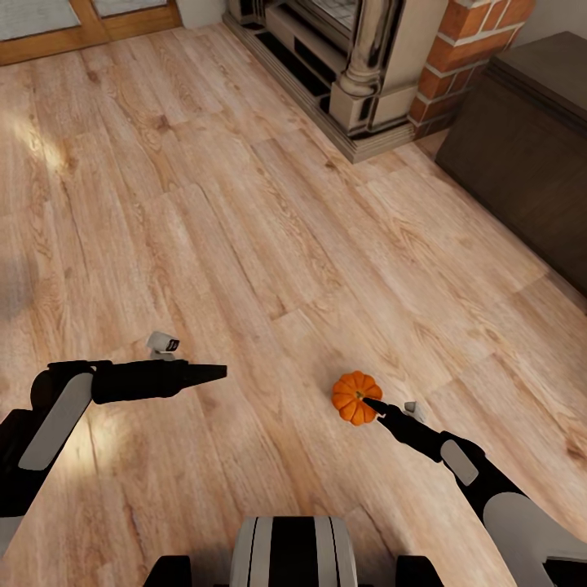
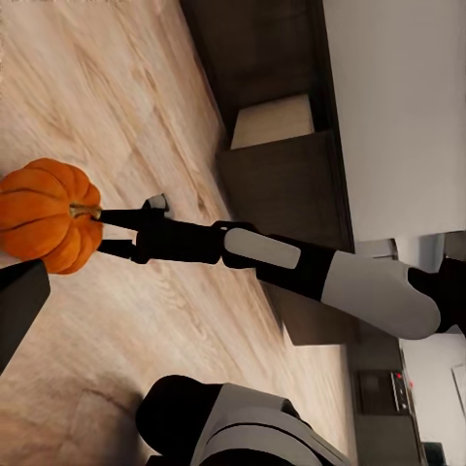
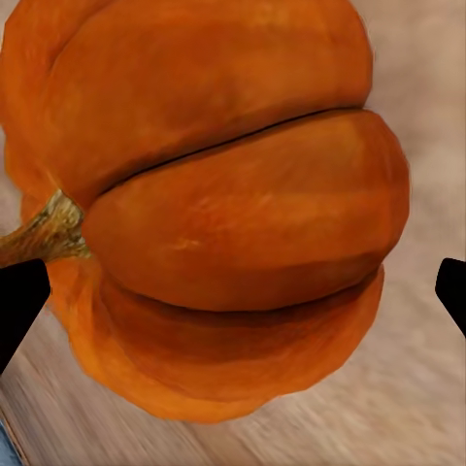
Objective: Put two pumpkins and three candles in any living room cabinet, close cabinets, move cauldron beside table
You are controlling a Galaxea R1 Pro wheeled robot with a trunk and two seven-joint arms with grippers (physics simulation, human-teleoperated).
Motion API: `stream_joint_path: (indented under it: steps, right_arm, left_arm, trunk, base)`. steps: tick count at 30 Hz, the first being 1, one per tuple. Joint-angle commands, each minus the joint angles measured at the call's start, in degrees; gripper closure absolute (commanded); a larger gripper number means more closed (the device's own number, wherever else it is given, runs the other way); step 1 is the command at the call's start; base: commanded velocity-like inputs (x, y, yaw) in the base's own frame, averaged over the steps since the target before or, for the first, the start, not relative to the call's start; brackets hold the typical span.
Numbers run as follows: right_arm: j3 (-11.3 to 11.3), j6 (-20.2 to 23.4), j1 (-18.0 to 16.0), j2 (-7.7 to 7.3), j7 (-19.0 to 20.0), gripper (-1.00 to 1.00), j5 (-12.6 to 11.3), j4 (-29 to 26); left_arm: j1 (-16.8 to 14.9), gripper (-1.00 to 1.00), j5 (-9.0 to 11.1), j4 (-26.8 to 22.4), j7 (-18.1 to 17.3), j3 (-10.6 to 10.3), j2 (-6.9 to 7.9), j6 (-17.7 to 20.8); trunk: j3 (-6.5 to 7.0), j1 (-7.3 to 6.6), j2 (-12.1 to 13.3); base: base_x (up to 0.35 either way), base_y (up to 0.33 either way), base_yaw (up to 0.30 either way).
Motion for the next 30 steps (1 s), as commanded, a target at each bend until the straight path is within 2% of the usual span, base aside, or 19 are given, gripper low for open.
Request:
stream_joint_path:
  steps: [1,30]
  right_arm:
    - [-0.24,0.49,-0.01,0.02,0.09,-1.00,-0.24,0.00]
    - [-0.16,0.49,-0.01,-0.07,0.05,-1.00,-0.16,0.00]
  left_arm:
    - [-0.04,-1.00,0.03,0.02,-0.15,-0.05,0.03,0.19]
    - [-0.04,-1.00,0.01,0.02,-0.14,-0.14,0.02,0.19]
  trunk:
    - [-0.03,-0.01,-0.01]
    - [-0.03,-0.01,-0.01]
  base:
    - [0.003,0.057,0.000]
    - [0.014,0.017,0.000]
